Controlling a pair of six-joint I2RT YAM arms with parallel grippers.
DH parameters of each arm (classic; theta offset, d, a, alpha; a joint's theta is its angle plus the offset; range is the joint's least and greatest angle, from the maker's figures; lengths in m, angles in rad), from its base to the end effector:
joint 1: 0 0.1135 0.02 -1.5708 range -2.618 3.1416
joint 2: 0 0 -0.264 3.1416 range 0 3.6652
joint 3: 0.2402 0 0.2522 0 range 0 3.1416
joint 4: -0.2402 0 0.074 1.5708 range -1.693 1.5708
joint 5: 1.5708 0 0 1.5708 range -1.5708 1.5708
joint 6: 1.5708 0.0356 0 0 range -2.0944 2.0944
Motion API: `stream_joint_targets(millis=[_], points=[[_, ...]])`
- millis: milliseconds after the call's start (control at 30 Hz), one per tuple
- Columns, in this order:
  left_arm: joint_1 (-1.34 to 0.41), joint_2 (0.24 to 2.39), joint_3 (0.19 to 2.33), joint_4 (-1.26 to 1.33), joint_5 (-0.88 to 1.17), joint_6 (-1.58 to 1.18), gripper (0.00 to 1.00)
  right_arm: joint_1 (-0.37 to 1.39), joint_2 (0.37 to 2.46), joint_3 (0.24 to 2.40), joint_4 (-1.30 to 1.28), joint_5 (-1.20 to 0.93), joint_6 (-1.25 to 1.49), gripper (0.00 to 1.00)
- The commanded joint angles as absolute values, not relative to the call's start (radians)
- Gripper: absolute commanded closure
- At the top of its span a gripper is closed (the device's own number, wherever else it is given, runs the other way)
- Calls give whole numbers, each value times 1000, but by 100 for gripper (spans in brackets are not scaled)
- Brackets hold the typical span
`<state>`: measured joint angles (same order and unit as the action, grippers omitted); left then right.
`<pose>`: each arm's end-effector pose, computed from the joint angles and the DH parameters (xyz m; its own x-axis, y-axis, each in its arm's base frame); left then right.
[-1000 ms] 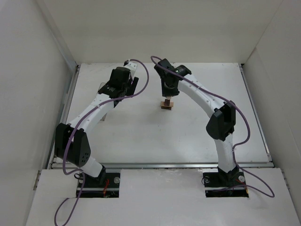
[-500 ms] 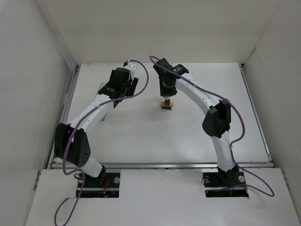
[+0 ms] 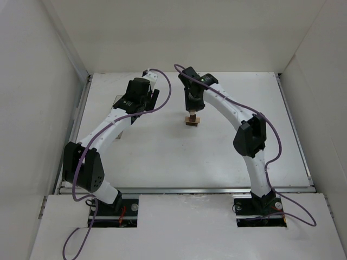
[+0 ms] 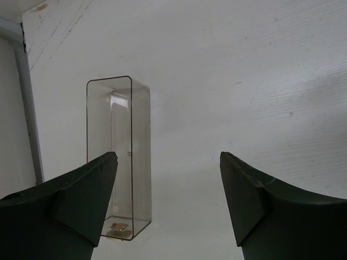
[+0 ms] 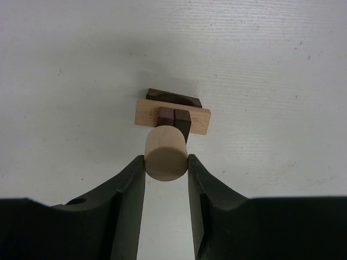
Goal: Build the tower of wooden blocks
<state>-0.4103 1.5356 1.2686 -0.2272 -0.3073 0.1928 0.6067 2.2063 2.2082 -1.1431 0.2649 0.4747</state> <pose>0.3324 -0.1329 0.3194 -0.4008 0.3735 -0.8365 0.2168 0.9258 0.3095 0.3887 0.2584 0.2879 -0.8749 -0.0702 -0.4793 -0.0684 0.9974 -0.0213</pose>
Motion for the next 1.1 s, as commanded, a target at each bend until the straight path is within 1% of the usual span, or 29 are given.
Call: stream_joint_targets(millis=[0, 800, 1067], points=[[-410, 1485, 1261, -201, -314, 178, 26, 594, 2218, 2204, -1126, 256, 469, 99], [-410, 1485, 1261, -201, -305, 178, 26, 584, 2255, 2195, -1117, 247, 469, 99], [-410, 1485, 1261, -201, -305, 178, 26, 584, 2264, 2195, -1117, 258, 469, 92]])
